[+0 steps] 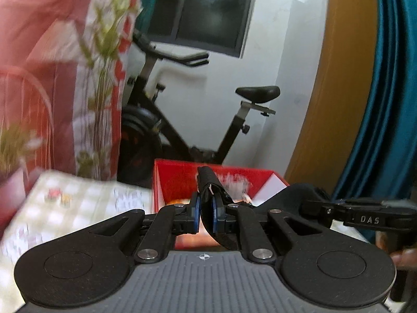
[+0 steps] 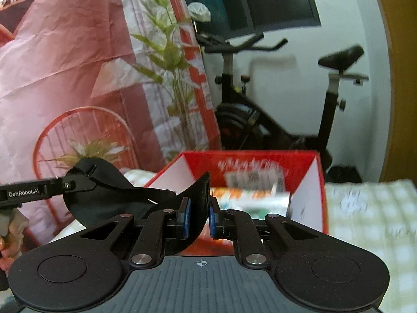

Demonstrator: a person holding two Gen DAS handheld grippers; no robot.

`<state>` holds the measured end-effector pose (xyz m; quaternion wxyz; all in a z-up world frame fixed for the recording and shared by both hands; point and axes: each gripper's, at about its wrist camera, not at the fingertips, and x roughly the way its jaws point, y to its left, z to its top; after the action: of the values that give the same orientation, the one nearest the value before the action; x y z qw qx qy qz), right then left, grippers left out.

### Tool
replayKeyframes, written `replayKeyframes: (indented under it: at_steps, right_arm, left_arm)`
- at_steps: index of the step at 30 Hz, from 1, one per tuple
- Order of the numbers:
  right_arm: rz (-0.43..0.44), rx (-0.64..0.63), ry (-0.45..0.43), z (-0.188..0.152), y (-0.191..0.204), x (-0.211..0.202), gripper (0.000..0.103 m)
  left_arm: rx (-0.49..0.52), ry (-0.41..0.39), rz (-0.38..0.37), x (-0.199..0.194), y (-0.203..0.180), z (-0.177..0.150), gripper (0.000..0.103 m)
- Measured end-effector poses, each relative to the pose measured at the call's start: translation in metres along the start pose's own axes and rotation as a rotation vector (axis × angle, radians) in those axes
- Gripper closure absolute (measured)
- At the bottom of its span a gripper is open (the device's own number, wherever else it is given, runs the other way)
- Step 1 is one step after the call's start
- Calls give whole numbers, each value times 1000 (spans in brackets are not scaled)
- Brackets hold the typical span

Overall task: Organize soft objects
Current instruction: 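Lift the black eye mask with both grippers and carry it over the box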

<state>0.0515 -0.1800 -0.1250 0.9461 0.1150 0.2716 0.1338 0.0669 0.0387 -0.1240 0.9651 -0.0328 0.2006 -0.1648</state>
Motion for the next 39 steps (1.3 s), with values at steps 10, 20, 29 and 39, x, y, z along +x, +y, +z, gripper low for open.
replayKeyframes:
  at_steps: [10,20,29,39]
  right_arm:
    - [-122,-85,30,16,-21,63,91]
    - [-147,-72,183,-14,-34,98,91]
    - [-172,-33,227,-22,-42,106,90]
    - [-204,-45,206,-21,-44,99,61]
  left_arm:
    - [90,53,51,79,-18,12,93]
    - [89,254,-10,121,-10,-16,93]
    - [80,309,-32,127,-4,-23,93]
    - [64,269,8,118,-2,-10,30]
